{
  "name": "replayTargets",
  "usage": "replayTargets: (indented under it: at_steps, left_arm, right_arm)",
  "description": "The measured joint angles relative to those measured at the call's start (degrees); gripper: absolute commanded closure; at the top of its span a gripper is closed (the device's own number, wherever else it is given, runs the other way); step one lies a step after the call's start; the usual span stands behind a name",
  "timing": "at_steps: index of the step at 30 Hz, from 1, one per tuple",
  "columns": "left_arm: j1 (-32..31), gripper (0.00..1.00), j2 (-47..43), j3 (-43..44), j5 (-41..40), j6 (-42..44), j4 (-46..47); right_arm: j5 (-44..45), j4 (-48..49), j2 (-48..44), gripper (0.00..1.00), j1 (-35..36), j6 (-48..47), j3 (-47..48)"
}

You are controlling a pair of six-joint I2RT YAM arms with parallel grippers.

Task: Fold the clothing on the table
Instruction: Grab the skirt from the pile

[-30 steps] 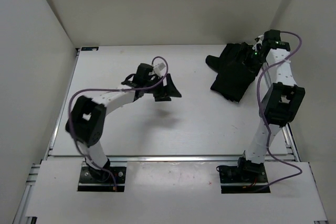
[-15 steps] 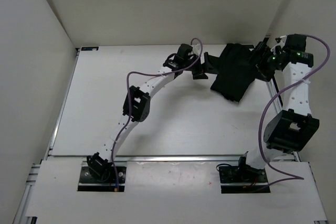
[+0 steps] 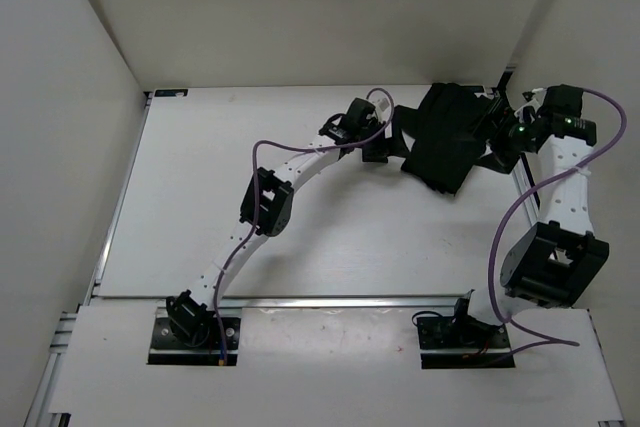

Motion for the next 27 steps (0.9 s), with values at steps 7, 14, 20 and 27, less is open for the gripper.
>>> replayTargets:
  at_steps: [7,14,20,27]
  left_arm:
    - [-2.0,0.01,2.0,-0.1,-0.5,-4.2,8.6]
    - [-4.2,0.33,3.2,-1.1,0.5,-7.8,14.8]
    - [-4.2,1.00,5.9,-2.1,3.4,-11.3,17.5]
    - [-2.3,1.00,5.8,-0.4,4.8,-12.7,15.3]
  right_arm:
    - [0.0,-0.1,-3.0,0.01,-0.6,-0.3,-5.2]
    - [-0.2,-0.1,-6.6,0.01,-1.6,-0.7,-9.1]
    - [-0.6,-0.1,-8.0,0.01,-2.2,-0.8,-11.7]
    - [-2.3,1.2,-8.2,0.01,-2.8,-0.1,-15.1]
